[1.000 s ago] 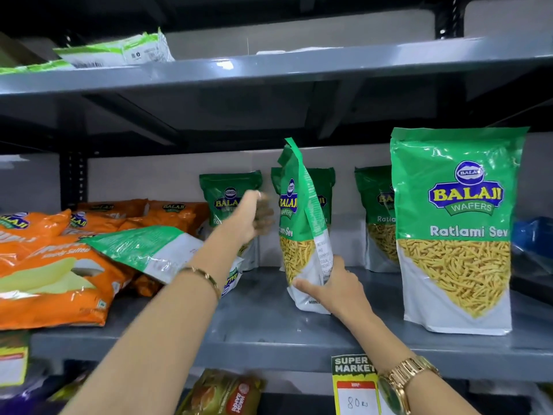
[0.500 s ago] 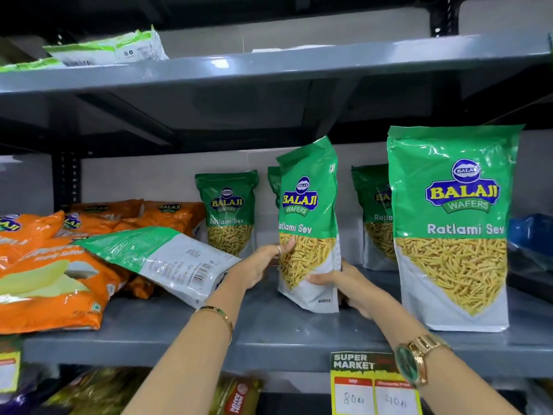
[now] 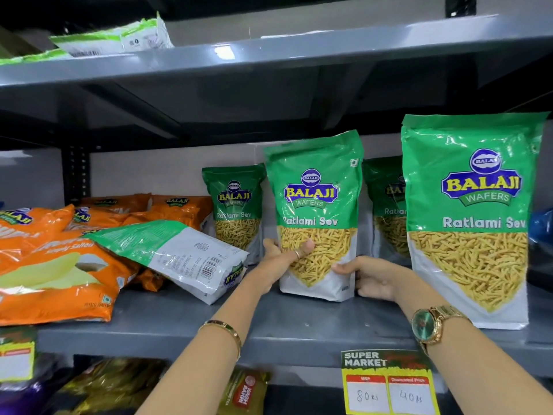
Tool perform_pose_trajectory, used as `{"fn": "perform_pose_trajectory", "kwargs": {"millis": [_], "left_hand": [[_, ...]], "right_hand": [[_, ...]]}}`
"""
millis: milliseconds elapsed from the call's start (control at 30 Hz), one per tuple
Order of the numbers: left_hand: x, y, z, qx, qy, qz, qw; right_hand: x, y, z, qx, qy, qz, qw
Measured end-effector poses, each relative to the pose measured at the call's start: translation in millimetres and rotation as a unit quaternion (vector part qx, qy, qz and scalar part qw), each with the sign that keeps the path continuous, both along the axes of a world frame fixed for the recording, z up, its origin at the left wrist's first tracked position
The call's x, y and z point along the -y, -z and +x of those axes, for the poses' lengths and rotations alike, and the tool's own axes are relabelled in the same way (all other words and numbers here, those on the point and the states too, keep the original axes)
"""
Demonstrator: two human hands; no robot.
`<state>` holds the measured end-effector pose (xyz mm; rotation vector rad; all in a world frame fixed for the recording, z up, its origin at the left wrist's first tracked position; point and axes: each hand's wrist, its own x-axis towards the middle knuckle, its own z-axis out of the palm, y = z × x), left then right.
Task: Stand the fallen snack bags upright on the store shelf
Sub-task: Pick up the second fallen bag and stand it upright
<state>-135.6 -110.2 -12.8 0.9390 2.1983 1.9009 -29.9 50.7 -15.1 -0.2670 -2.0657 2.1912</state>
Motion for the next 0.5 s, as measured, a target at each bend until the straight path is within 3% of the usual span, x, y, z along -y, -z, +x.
{"fn": "perform_pose_trajectory", "kwargs": {"millis": [200,500], "left_hand": [[-4,5,-3,-0.031,-0.02,-0.038,0.999],[1,7,1,-0.049,-0.002,-0.042,0.998]], "right_hand": [[5,0,-5,-0.009,0.063,-0.018,0.998],[13,2,-3,0.007,0.068,0.028,0.997]]}}
